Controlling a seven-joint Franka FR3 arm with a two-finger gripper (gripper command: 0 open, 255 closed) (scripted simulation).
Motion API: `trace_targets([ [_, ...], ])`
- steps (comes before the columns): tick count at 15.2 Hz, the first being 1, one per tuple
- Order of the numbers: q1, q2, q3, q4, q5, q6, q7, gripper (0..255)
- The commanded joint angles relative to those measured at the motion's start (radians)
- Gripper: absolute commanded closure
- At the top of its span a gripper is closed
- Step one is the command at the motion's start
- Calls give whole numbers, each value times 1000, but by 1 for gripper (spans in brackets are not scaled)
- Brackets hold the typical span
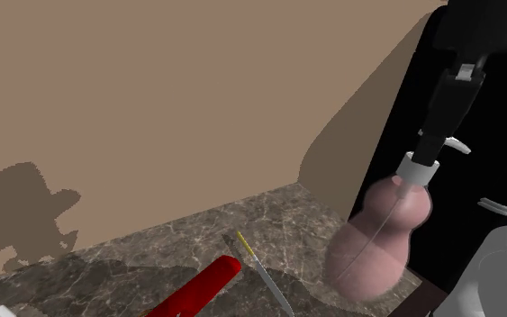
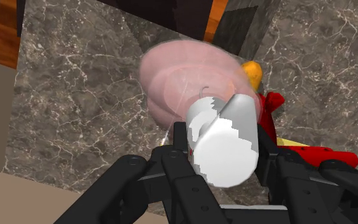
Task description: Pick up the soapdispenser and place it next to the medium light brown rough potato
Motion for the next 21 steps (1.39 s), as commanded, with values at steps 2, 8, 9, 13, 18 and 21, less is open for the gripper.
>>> trace_targets([
  [2, 4, -28, 2, -61, 5, 34, -8, 255],
  [8, 13, -76, 11, -174, 17, 98, -19, 255],
  [9, 14, -84, 13, -192, 19, 109, -20, 255],
  [13, 20, -113, 22, -262, 28, 151, -26, 255],
  [18, 28, -145, 34, -347, 42, 204, -34, 255],
  [21, 33, -163, 42, -396, 51, 235, -37, 255],
])
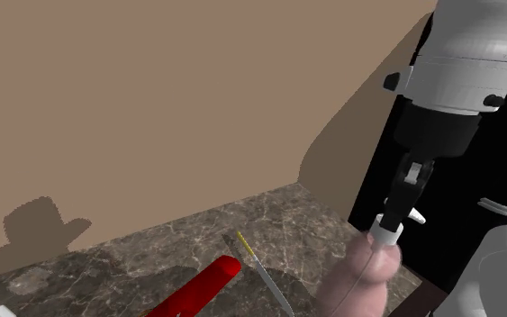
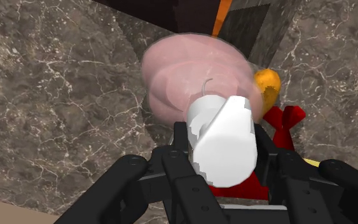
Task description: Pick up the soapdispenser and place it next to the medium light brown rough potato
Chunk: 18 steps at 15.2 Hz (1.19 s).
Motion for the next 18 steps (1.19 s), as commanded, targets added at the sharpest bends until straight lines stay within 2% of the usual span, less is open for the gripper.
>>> trace_targets([
  [1, 4, -12, 8, -33, 8, 24, -1, 255],
  [18, 36, -80, 74, -287, 75, 209, -19, 255],
])
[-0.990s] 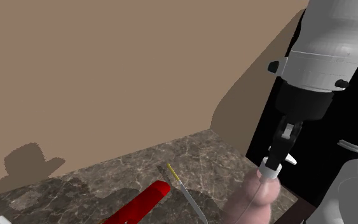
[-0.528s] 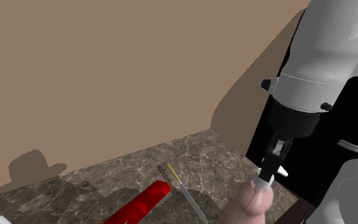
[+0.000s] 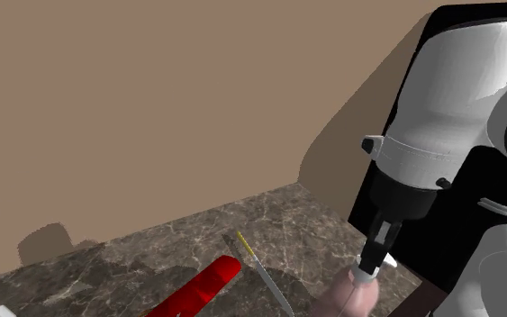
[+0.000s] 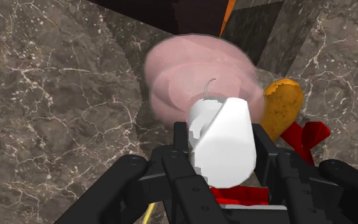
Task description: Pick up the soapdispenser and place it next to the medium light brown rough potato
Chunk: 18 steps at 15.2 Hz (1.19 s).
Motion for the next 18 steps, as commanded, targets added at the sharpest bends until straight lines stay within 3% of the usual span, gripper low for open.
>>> trace_targets([
  [1, 4, -5, 9, -28, 10, 24, -2, 255],
  [8, 21, -13, 47, -121, 48, 109, -8, 255],
  [15, 21, -13, 47, -121, 48, 109, -8, 255],
  [16, 21, -13, 47, -121, 48, 108, -8, 0],
  [18, 21, -13, 47, -121, 47, 108, -9, 0],
])
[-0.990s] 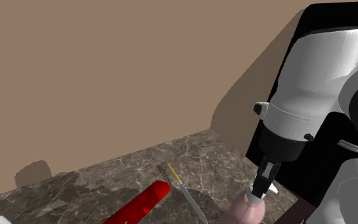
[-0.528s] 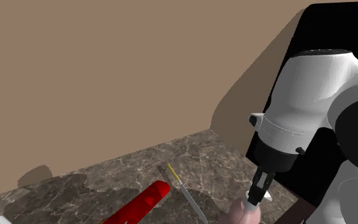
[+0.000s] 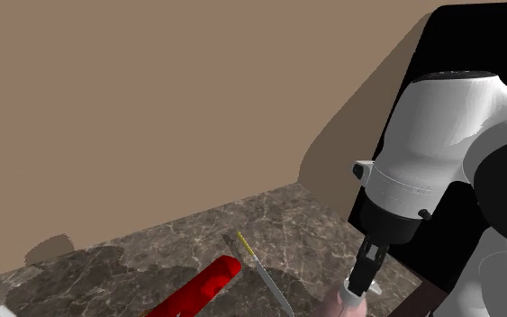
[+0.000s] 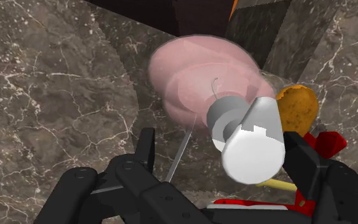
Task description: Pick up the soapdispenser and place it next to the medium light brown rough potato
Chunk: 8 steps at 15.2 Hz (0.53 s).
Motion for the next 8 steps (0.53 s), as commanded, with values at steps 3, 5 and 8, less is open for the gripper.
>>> trace_targets([
  [3, 0, 0, 0, 0, 0, 0, 0, 0],
  [5, -14, 6, -28, 66, -28, -59, 3, 0],
  [8, -25, 17, -50, 128, -51, -110, 6, 0],
])
